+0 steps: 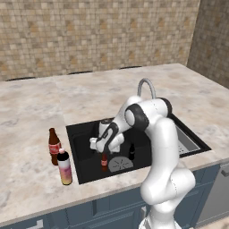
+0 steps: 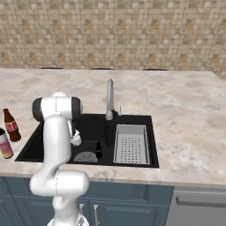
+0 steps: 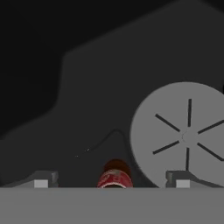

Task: Place the large bottle from the dining counter next to the other large bottle outside the sink, and place the small bottle from the dining counter next to the other small bottle inside the sink.

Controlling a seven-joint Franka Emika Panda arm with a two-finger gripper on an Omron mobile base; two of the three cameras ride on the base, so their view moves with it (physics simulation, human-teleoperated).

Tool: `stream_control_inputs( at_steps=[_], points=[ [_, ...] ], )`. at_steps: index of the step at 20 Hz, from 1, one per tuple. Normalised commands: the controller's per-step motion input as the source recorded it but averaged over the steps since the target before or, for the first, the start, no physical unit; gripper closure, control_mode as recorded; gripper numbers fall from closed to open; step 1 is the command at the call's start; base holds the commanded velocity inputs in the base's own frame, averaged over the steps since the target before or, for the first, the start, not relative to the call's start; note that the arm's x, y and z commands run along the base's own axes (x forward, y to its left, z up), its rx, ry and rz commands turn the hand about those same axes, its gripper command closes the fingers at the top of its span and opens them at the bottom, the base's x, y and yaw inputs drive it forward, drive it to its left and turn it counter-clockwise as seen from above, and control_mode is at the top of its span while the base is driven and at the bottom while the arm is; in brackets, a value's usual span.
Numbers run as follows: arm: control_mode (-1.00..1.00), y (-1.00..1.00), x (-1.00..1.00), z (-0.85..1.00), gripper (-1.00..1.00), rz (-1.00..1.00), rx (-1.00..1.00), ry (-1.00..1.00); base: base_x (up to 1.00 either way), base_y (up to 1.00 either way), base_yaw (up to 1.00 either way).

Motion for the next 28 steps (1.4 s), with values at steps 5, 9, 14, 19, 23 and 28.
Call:
stream_control_inputs(
  at_steps=[5, 9, 14, 19, 23, 28],
  points=[
    [-1.0, 0.0, 0.09, 0.86, -1.0, 0.0, 0.0, 0.0, 0.0, 0.0, 0.0],
    [-1.0, 0.0, 0.16, 0.83, -1.0, 0.01, 0.0, 0.0, 0.0, 0.0, 0.0],
    [-1.0, 0.0, 0.11, 0.71, -1.0, 0.02, 0.0, 0.0, 0.0, 0.0, 0.0],
    [-1.0, 0.0, 0.07, 0.75, -1.0, 0.05, 0.0, 0.02, 0.0, 0.0, 0.0],
    [-1.0, 0.0, 0.0, 0.69, -1.0, 0.07, 0.0, 0.0, 0.0, 0.0, 0.0],
    [-1.0, 0.0, -0.01, 0.59, -1.0, 0.1, 0.0, 0.0, 0.0, 0.0, 0.0]
  ],
)
